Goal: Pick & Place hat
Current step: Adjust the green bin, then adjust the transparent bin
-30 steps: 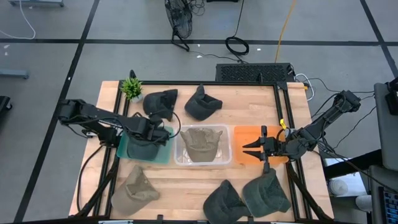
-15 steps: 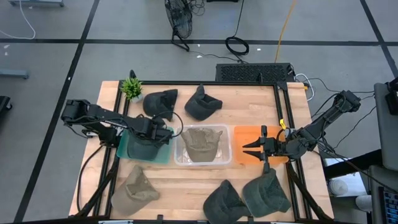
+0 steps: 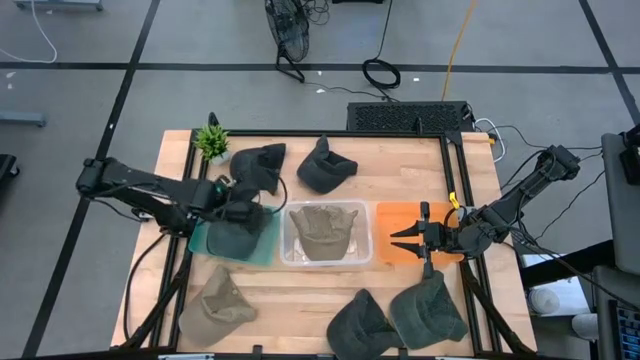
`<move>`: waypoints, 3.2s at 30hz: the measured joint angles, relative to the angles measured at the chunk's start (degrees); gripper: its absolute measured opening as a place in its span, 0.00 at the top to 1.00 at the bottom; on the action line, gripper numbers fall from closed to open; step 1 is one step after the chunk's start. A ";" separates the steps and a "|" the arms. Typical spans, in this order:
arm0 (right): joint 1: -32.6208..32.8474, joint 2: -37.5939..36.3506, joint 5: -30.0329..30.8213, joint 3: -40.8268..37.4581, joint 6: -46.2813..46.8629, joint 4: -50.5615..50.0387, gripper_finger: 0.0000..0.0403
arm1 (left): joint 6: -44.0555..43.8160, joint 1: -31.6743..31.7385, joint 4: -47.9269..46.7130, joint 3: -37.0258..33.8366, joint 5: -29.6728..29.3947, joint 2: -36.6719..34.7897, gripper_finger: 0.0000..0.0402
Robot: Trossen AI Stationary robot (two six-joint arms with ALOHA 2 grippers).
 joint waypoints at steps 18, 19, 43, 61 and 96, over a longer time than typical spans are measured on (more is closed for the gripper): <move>0.00 -0.02 -0.09 0.00 1.95 0.20 0.82 | 7.25 -18.50 16.12 -1.03 -1.15 13.56 0.47; 0.00 -0.01 -0.07 0.00 1.86 0.21 0.82 | 5.81 -18.51 16.64 -1.03 -3.35 14.44 0.47; 0.00 -0.01 -0.20 0.00 3.20 0.63 0.82 | 6.76 -6.54 7.81 -1.06 -7.73 22.82 0.47; 0.00 -0.02 -0.22 0.00 3.01 0.64 0.82 | 2.65 -6.50 -1.07 0.24 -8.12 19.84 0.47; -2.40 -0.02 3.41 -17.81 -10.56 36.90 0.82 | 32.97 -9.46 77.91 -24.06 -10.42 -2.23 0.47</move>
